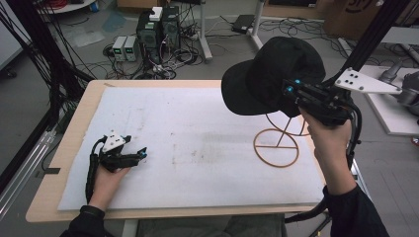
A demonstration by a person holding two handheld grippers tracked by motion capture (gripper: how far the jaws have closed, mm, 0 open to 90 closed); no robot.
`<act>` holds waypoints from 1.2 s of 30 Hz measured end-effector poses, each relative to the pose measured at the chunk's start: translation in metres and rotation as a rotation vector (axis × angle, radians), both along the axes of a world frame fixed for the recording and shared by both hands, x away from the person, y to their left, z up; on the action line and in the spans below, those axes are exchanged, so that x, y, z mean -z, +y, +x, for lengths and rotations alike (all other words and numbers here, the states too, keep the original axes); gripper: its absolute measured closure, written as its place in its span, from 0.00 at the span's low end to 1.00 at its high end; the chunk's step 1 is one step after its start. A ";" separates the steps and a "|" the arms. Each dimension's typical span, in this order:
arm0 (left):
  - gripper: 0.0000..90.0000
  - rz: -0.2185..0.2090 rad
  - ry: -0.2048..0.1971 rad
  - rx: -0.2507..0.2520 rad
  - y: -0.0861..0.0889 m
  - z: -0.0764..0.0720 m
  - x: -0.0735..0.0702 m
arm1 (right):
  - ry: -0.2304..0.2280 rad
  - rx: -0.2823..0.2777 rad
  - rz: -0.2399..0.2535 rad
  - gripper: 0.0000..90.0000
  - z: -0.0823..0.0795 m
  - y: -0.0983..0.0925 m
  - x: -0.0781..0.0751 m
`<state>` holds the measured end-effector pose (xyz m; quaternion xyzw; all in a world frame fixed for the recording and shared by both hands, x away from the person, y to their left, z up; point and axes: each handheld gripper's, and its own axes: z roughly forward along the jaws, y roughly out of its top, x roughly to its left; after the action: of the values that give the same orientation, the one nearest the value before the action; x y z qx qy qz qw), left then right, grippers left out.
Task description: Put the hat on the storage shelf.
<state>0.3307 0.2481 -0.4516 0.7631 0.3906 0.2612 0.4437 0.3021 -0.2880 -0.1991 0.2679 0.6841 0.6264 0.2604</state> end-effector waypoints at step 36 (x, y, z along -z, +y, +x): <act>0.27 0.023 0.011 -0.004 -0.003 0.001 0.000 | 0.098 0.052 0.018 0.90 -0.004 -0.073 0.065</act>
<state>0.3318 0.2455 -0.4521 0.7687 0.3916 0.2622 0.4324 0.2982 -0.3613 -0.2640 0.3183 0.6830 0.6118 0.2406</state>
